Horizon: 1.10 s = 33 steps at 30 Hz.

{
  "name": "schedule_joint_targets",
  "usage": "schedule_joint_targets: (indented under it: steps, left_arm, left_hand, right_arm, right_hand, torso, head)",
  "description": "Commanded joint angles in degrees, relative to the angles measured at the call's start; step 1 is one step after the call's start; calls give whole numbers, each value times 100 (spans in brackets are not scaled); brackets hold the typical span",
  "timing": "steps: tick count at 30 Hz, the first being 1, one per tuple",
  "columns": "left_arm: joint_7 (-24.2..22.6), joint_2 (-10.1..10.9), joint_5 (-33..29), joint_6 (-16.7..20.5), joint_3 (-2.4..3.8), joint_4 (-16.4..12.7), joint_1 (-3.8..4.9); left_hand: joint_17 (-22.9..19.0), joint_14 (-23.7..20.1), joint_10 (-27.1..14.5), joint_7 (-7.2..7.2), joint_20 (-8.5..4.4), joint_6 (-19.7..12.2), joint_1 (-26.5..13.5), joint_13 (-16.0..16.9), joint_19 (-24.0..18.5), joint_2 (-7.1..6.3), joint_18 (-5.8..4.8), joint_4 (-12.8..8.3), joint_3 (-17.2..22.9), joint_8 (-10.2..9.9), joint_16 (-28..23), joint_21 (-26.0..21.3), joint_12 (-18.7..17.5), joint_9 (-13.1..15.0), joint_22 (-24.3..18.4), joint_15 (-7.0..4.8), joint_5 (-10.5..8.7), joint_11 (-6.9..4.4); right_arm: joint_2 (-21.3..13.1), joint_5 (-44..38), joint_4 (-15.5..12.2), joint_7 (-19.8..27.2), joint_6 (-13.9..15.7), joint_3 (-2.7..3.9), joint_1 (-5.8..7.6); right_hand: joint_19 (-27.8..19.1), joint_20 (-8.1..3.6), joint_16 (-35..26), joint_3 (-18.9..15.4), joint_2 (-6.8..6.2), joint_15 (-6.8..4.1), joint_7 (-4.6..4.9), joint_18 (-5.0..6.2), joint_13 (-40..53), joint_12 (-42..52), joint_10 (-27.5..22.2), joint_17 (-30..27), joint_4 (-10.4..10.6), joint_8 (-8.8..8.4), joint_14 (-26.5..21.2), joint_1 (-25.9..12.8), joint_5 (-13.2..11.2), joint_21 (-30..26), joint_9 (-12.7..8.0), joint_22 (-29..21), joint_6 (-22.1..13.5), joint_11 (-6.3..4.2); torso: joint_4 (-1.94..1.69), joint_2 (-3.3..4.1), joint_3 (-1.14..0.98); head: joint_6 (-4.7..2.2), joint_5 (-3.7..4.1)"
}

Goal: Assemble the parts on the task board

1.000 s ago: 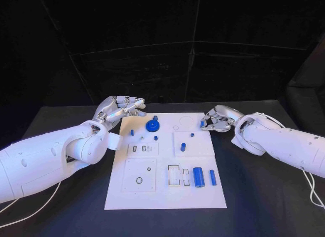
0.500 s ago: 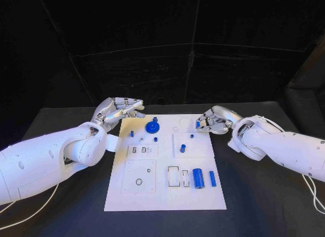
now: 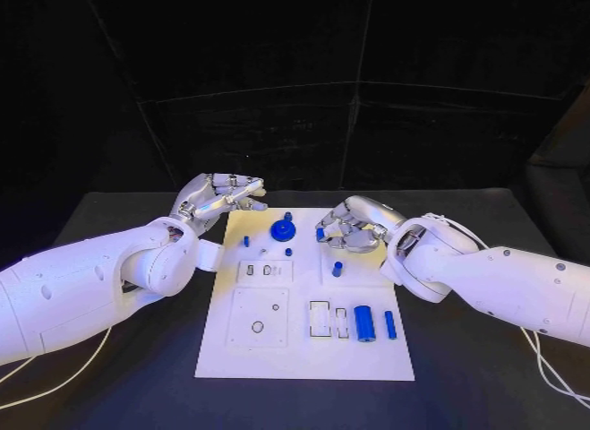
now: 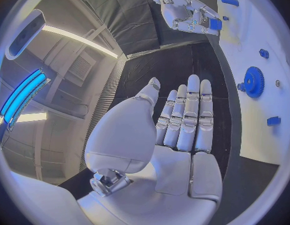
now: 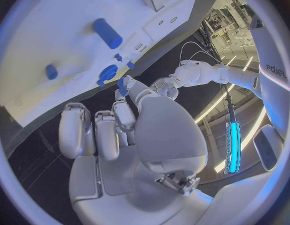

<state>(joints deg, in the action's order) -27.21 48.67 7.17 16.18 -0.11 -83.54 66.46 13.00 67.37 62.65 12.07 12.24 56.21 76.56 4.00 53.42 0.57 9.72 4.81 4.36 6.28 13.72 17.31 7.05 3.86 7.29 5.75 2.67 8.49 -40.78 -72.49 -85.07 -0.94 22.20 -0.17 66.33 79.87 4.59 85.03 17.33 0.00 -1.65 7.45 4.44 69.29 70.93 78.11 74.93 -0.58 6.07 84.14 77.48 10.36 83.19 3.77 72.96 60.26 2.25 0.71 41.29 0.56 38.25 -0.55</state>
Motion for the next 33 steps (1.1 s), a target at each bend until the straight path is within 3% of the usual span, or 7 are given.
schedule_joint_targets:
  steps: [1, 10, 13, 21, 33]
  left_arm:
    - [11, -10, 20, -23, 5, 14, 10]
    - [36, -10, -95, -18, 5, 36, 20]
    - [37, -7, -122, -13, 5, 45, 25]
    - [38, -16, -145, -4, 6, 62, 34]
    - [63, -31, -148, -16, 6, 79, 37]
  left_hand:
    - [5, 26, 40, 1, 0, 40, 16, -8, 49, 32, 81, -31, 9, -39, -35, -33, -24, -3, -9, -19, 12, 12]
    - [7, 26, 45, -2, -1, 44, 22, -8, 50, 36, 81, -37, 12, -40, -37, -34, -25, -3, -11, -19, 12, 10]
    - [7, 26, 45, -2, -1, 44, 22, -8, 50, 36, 81, -37, 12, -40, -37, -34, -25, -3, -11, -19, 12, 10]
    - [7, 26, 45, -2, -1, 44, 22, -8, 50, 36, 81, -37, 12, -40, -37, -34, -25, -3, -11, -19, 12, 10]
    - [11, 27, 53, -5, -1, 49, 24, -7, 51, 40, 81, -42, 14, -41, -41, -36, -27, -2, -12, -20, 12, 8]
  right_arm:
    - [175, -557, -11, -312, 85, 4, 12]
    - [723, -923, 255, -493, -40, -2, 8]
    - [879, -1040, 318, -543, -102, -5, 2]
    - [1226, -1269, 517, -725, -256, -12, -61]
    - [1430, -1379, 718, -847, -513, -26, -202]
  right_hand:
    - [22, -1, 19, 59, 3, -11, -9, -77, 6, 34, 45, 133, -7, 0, 333, -50, 47, 34, 18, 2, 70, 7]
    - [25, -1, 18, 76, -16, -11, -8, -78, 4, 30, 43, 131, -16, -3, 333, -67, 51, 36, 19, 9, 78, 7]
    - [21, -1, 15, 85, -29, -11, -8, -77, 1, 25, 40, 124, -19, -5, 331, -83, 48, 34, 19, 1, 83, 8]
    - [19, -1, 8, 95, -35, -11, -9, -76, -12, 13, 32, 103, -23, -7, 327, -89, 48, 32, 19, -1, 85, 7]
    - [19, -1, 2, 116, -58, -11, -7, -76, -18, 2, 23, 91, -28, -14, 324, -125, 42, 32, 20, 0, 92, 9]
  torso:
    - [-25, -45, 15]
    - [-75, -76, 59]
    - [-61, -73, 47]
    - [-68, -71, 41]
    - [-65, -71, 37]
  head:
    - [8, -46]
    - [41, -86]
    - [86, -135]
    - [172, -175]
    - [262, -228]
